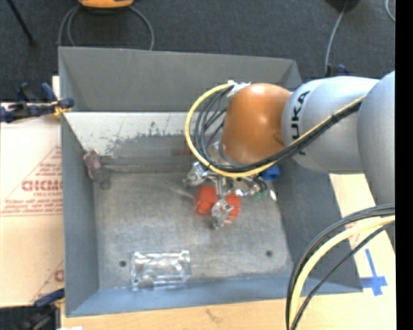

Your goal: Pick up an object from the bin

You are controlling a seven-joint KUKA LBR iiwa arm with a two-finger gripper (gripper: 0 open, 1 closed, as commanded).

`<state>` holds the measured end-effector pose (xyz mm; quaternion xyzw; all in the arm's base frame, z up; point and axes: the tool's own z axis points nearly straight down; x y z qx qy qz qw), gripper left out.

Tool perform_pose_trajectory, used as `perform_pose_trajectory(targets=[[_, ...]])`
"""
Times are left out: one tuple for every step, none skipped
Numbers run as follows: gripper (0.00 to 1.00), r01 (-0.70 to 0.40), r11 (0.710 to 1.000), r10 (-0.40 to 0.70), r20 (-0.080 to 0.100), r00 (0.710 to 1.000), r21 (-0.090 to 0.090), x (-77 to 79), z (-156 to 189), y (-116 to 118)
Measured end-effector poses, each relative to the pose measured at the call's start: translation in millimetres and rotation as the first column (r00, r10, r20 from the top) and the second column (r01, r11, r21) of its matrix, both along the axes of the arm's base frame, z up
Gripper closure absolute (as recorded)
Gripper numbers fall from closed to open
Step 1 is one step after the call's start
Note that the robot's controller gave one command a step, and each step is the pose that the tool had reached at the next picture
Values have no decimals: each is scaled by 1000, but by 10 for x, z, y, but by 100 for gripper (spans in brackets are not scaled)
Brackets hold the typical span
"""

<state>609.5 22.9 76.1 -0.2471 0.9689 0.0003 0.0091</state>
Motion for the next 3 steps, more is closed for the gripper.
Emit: perform_pose_trajectory(targets=[[100,2,1000,-2,1,1000,-1,11,19,16],[0,3,1000,-3,-5,1000,-3,-11,-8,7],[0,-191,982,191,3,982,-5,10,-7,-516]])
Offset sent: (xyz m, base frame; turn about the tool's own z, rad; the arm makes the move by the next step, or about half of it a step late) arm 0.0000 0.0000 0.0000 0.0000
